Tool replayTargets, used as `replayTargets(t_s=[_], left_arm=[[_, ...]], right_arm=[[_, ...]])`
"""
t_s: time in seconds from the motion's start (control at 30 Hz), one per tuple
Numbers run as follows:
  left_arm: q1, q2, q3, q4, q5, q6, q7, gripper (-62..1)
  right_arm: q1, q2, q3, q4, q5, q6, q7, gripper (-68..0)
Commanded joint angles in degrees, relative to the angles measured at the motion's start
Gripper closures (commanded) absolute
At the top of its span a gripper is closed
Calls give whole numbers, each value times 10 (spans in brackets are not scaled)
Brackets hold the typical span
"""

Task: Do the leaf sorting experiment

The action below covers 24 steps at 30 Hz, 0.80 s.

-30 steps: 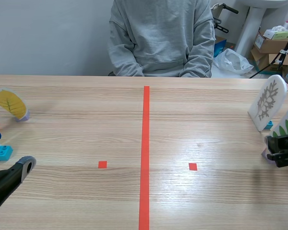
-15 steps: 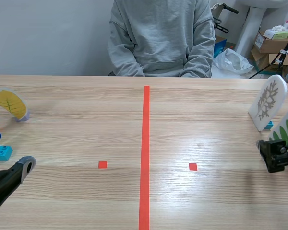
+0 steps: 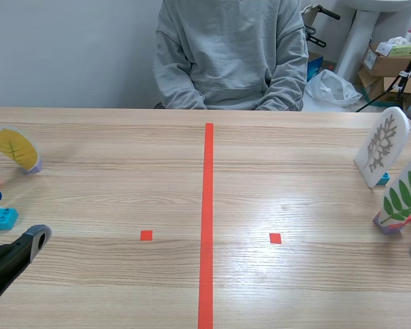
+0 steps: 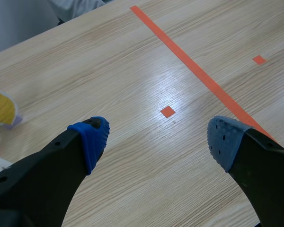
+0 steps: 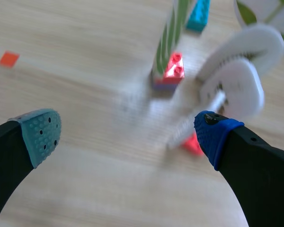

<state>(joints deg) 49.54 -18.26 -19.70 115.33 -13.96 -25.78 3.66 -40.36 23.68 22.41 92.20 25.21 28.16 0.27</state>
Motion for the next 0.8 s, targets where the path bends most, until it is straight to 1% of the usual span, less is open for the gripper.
replayTargets(t_s=[0.0,0.03,0.13,0.17,0.3,0.4,0.43,0.53,0.67,0.77], left_arm=[[1,3,-3,2,-4,-2,-2,-456],[1,3,-3,2,-4,-2,-2,-456],[1,3,-3,2,-4,-2,-2,-456],[1,3,-3,2,-4,-2,-2,-456],[1,3,-3,2,-4,-2,-2,-456],[-2,3,-3,2,-4,-2,-2,-456],[-2,3,-3,2,-4,-2,-2,-456],[-2,3,-3,2,-4,-2,-12,-456],[-10,3,-3,2,-5,-7,-12,-456],[-14,3,-3,2,-5,-10,-12,-456]], right_arm=[[-33,14,31,17,23,35,9,-573],[-56,14,47,30,30,64,13,-573],[-99,14,80,68,43,136,26,-573],[-106,14,87,83,45,146,27,-573],[-112,14,89,146,46,146,23,-573],[-109,14,75,198,47,146,19,-573],[-107,14,67,217,48,146,13,-573],[-101,14,39,261,48,146,-27,-573],[-101,14,1,290,48,145,-52,-573],[-101,14,-20,290,48,145,-53,-573]])
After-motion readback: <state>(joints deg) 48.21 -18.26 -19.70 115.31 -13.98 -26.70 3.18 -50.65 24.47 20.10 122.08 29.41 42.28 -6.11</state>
